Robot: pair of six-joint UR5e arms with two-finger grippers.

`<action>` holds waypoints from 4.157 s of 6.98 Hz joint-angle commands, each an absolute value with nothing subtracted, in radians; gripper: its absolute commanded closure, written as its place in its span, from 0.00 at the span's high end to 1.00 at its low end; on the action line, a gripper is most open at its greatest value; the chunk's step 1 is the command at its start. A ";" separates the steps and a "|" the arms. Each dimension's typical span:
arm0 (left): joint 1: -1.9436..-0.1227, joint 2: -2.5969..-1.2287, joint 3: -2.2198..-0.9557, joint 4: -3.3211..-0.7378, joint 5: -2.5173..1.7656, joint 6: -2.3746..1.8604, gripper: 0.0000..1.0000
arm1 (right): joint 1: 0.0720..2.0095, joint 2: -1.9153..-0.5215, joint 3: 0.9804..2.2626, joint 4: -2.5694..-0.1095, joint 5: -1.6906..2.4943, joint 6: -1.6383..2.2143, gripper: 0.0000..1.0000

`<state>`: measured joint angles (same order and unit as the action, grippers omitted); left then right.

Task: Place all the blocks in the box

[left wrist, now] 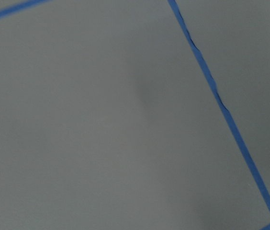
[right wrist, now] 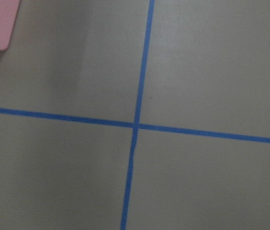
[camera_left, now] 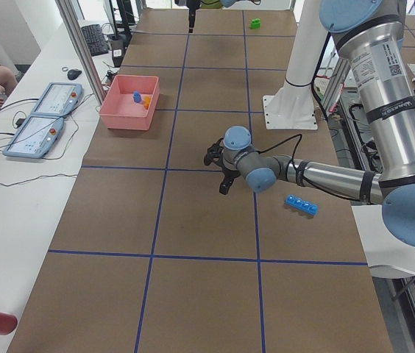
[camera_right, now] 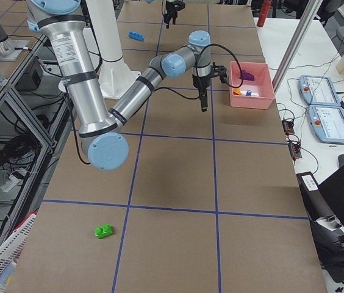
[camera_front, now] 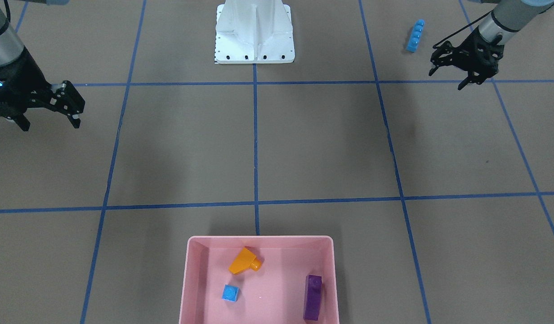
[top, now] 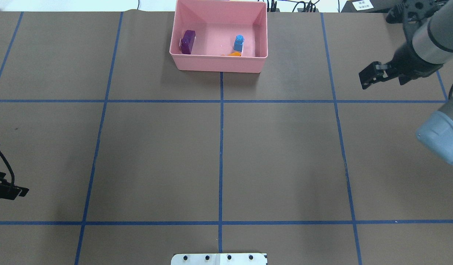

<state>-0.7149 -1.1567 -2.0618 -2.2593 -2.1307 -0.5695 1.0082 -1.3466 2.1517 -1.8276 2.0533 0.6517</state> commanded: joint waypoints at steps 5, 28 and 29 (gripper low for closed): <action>-0.228 -0.959 -2.154 -2.257 -1.926 -0.773 1.00 | 1.110 -2.000 2.180 -1.243 2.212 0.522 0.99; -0.679 -1.904 -2.032 -2.032 -1.873 -1.307 0.00 | 1.120 -1.862 2.043 -1.197 2.237 0.531 0.99; -0.702 -2.039 -1.937 -1.958 -1.875 -1.305 0.00 | 1.120 -1.862 2.043 -1.197 2.237 0.531 0.99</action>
<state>-0.6691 -1.8803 -2.0347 -2.0477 -1.8730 -1.3006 1.1198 -1.8628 2.0437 -1.1965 2.2366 0.5306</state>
